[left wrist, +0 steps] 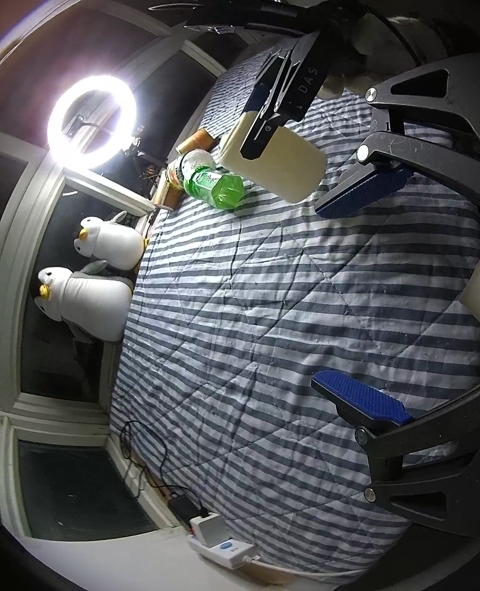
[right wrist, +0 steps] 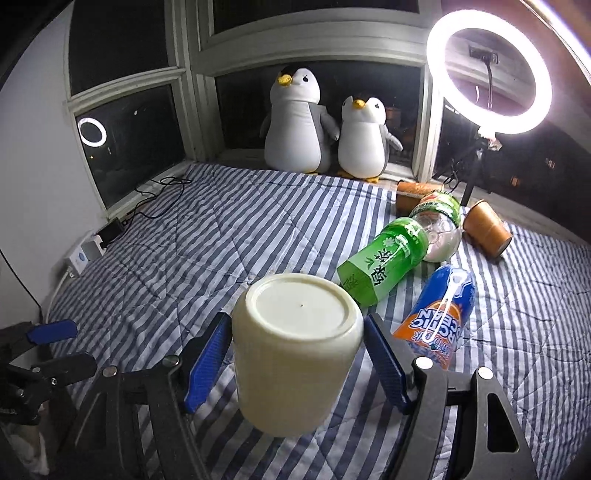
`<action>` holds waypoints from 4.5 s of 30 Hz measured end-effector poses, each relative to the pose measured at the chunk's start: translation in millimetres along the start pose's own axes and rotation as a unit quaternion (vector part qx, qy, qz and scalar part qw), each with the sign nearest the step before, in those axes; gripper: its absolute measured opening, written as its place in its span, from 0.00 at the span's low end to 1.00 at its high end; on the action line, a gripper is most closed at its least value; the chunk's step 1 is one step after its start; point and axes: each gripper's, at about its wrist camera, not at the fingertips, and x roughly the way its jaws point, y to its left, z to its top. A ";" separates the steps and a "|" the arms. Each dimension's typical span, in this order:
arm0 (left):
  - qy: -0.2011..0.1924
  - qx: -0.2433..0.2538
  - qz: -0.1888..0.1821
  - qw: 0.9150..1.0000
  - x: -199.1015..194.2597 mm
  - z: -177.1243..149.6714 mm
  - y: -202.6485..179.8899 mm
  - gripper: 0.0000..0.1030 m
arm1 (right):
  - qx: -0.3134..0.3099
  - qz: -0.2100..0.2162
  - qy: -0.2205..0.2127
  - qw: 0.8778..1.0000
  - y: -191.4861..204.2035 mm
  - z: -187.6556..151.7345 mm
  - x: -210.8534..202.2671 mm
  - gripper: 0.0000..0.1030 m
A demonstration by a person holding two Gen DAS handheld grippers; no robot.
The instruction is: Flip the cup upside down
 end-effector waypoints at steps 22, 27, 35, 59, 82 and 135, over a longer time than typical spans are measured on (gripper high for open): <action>-0.026 0.036 0.018 0.999 -8.0 -2.0 -15.5 0.85 | -0.033 -0.047 -0.035 0.998 14.4 -24.4 3.8 0.67; -0.025 0.035 0.018 0.999 -8.0 -2.0 -15.1 0.85 | -0.021 -0.034 -0.029 0.999 13.2 -29.2 7.1 0.68; -0.026 0.035 0.017 0.999 -7.2 -1.1 -15.2 0.85 | -0.011 -0.027 -0.027 0.999 13.6 -38.6 7.1 0.68; -0.055 0.062 0.030 0.996 -13.4 -2.3 -27.5 0.85 | 0.009 -0.012 -0.041 0.999 14.7 -43.2 -12.8 0.69; -0.208 0.120 0.057 0.969 -58.3 0.8 -66.6 0.87 | 0.068 -0.035 -0.117 0.990 5.7 -66.4 -111.9 0.80; -0.256 0.126 0.038 0.958 -90.3 -9.4 -75.8 0.99 | 0.107 -0.080 -0.200 0.971 -2.7 -75.4 -152.0 0.95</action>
